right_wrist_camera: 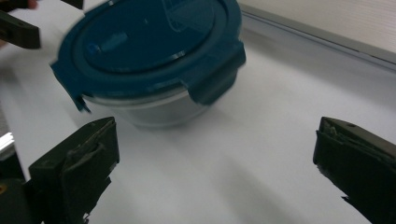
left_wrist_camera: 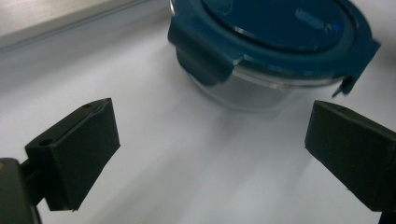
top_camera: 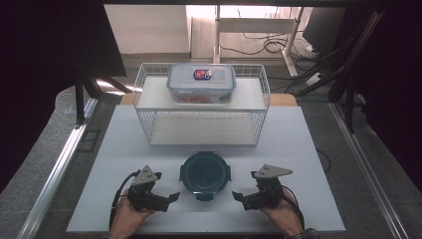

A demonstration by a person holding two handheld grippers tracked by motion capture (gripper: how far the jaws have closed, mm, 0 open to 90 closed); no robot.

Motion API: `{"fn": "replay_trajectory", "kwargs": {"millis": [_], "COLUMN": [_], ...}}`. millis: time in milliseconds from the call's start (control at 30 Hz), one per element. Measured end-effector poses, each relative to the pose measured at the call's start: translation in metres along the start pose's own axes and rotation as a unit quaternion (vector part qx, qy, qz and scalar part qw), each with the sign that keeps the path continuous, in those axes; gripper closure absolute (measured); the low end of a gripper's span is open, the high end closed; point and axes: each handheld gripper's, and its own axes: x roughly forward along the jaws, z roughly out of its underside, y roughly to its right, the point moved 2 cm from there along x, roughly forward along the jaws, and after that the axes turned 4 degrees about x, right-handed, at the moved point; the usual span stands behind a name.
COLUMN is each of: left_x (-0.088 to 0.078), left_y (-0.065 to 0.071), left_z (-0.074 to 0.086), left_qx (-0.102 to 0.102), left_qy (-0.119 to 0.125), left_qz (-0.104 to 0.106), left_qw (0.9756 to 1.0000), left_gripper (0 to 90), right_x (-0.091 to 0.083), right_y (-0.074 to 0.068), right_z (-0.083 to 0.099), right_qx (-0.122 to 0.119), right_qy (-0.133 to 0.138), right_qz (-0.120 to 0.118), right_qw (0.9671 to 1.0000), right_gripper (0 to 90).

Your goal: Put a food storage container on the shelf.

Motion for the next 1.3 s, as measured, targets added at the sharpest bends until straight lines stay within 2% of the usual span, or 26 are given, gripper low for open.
{"fn": "replay_trajectory", "kwargs": {"millis": [100, 167, 233, 267, 367, 500, 633, 667, 700, 733, 767, 800, 833, 867, 967, 1033, 1067, 1200, 1233, 1300], "left_x": [0.002, 0.005, 0.008, 0.009, 0.016, 0.028, 0.042, 0.045, 0.047, 0.049, 0.049, 0.05, 0.049, 0.049, 0.044, 0.04, 0.038, 0.03, 0.027, 0.024], "left_y": [0.0, -0.001, -0.004, -0.005, -0.011, -0.018, -0.022, -0.023, -0.024, -0.025, -0.025, -0.025, -0.024, -0.025, -0.031, -0.033, -0.032, -0.028, -0.028, -0.028], "left_z": [-0.008, -0.016, -0.022, -0.025, -0.035, -0.041, -0.04, -0.039, -0.038, -0.037, -0.037, -0.036, -0.037, -0.037, -0.034, -0.031, -0.031, -0.027, -0.026, -0.023], "left_qx": [0.002, 0.003, -0.003, -0.006, -0.023, -0.047, -0.073, -0.084, -0.087, -0.095, -0.099, -0.107, -0.108, -0.113, -0.14, -0.148, -0.151, -0.156, -0.164, -0.174], "left_qy": [0.001, -0.001, 0.0, 0.001, 0.002, -0.002, -0.018, -0.02, -0.025, -0.028, -0.029, -0.033, -0.034, -0.036, -0.034, -0.031, -0.03, -0.023, -0.019, -0.015], "left_qz": [0.008, 0.008, 0.016, 0.021, 0.039, 0.065, 0.098, 0.111, 0.118, 0.131, 0.141, 0.154, 0.152, 0.154, 0.167, 0.175, 0.177, 0.184, 0.189, 0.196], "left_qw": [1.0, 1.0, 0.9999, 0.9998, 0.999, 0.9967, 0.9923, 0.9901, 0.9889, 0.9865, 0.9847, 0.9817, 0.9819, 0.981, 0.9754, 0.9729, 0.9722, 0.9701, 0.9679, 0.9649], "left_gripper": [3.6, 5.5, 7.4, 7.8, 8.5, 8.5, 8.4, 8.4, 8.8, 9.7, 12.0, 15.5, 16.3, 17.3, 25.6, 31.3, 33.5, 39.9, 43.8, 45.1], "right_x": [0.002, 0.005, 0.008, 0.01, 0.016, 0.031, 0.051, 0.053, 0.055, 0.055, 0.055, 0.056, 0.056, 0.057, 0.056, 0.054, 0.053, 0.048, 0.046, 0.044], "right_y": [0.0, -0.002, -0.003, -0.003, 0.0, 0.005, 0.011, 0.012, 0.015, 0.016, 0.017, 0.018, 0.019, 0.02, 0.025, 0.029, 0.03, 0.029, 0.026, 0.026], "right_z": [-0.008, -0.012, -0.018, -0.022, -0.031, -0.038, -0.038, -0.038, -0.039, -0.039, -0.039, -0.04, -0.04, -0.04, -0.041, -0.041, -0.041, -0.039, -0.038, -0.037], "right_qx": [0.015, 0.015, 0.019, 0.025, 0.031, 0.044, 0.072, 0.082, 0.1, 0.105, 0.115, 0.122, 0.132, 0.139, 0.163, 0.193, 0.198, 0.206, 0.206, 0.207], "right_qy": [-0.005, -0.016, -0.027, -0.029, -0.037, -0.054, -0.08, -0.082, -0.084, -0.083, -0.087, -0.09, -0.095, -0.097, -0.099, -0.099, -0.098, -0.109, -0.11, -0.111], "right_qz": [-0.01, -0.011, -0.013, -0.017, -0.028, -0.044, -0.067, -0.079, -0.097, -0.102, -0.109, -0.118, -0.132, -0.135, -0.14, -0.148, -0.153, -0.162, -0.165, -0.165], "right_qw": [0.9998, 0.9997, 0.9994, 0.9991, 0.9985, 0.9966, 0.9919, 0.9901, 0.9867, 0.9857, 0.9835, 0.9813, 0.9778, 0.9763, 0.9717, 0.965, 0.9632, 0.9589, 0.9583, 0.9578], "right_gripper": [0.0, 0.0, 0.2, 3.1, 8.2, 10.1, 9.5, 10.7, 12.9, 14.4, 18.1, 21.6, 24.3, 25.7, 32.6, 38.5, 39.8, 42.6, 43.6, 43.8]}}
